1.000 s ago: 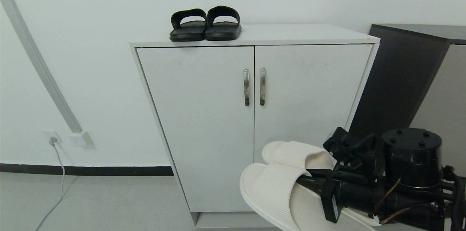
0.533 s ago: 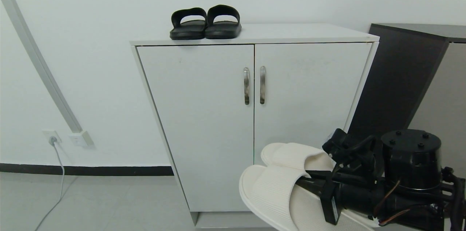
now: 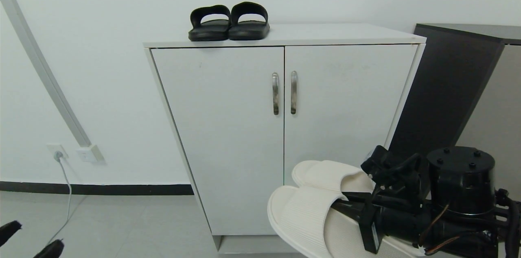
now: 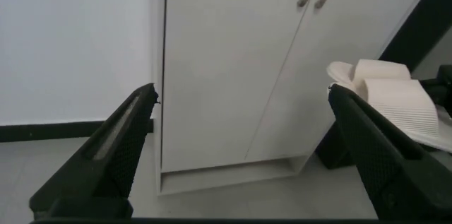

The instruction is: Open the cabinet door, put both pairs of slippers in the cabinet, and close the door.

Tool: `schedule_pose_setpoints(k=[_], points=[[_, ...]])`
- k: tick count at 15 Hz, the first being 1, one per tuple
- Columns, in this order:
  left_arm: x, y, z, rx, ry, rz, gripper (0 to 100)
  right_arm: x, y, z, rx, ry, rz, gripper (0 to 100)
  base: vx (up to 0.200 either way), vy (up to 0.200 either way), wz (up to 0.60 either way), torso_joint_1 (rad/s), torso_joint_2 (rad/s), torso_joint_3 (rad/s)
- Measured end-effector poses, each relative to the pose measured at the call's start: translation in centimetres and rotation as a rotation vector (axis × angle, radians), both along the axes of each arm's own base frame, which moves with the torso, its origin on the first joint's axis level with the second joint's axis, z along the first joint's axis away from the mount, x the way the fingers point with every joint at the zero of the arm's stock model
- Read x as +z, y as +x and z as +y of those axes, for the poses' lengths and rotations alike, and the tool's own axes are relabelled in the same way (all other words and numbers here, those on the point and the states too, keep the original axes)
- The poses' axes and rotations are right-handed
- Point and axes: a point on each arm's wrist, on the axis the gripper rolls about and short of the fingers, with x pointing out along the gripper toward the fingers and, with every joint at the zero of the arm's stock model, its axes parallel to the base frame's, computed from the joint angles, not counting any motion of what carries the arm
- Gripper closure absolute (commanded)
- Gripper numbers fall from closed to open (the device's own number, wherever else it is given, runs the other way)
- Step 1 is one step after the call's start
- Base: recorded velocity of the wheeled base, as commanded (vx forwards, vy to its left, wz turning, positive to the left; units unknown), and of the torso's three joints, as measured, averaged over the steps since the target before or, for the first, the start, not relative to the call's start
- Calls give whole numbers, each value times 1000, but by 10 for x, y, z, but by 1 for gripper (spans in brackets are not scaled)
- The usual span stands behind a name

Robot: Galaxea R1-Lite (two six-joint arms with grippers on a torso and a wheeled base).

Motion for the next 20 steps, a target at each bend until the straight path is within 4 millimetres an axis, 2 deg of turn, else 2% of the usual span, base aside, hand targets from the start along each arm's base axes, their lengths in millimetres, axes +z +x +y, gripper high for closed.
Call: schedule_pose_setpoints(k=[4, 7, 12, 16, 20], points=[[19, 46, -2, -49, -1, -17, 0, 0, 0, 1, 1, -1, 1, 100, 0, 0, 0, 0, 0, 0], [32, 83, -18, -184, -5, 3, 0, -1, -2, 3, 12, -3, 1, 100, 0, 0, 0, 0, 0, 0], [70, 133, -77, -462, -51, 3, 0, -3, -1, 3, 6, -6, 13, 100, 0, 0, 0, 0, 0, 0], [83, 158, -123, -609, -80, 5, 0, -7, 0, 4, 6, -13, 31, 100, 0, 0, 0, 0, 0, 0], [94, 194, -162, -743, -149, 2, 0, -16, 2, 5, 8, -33, 61, 100, 0, 0, 0, 0, 0, 0]])
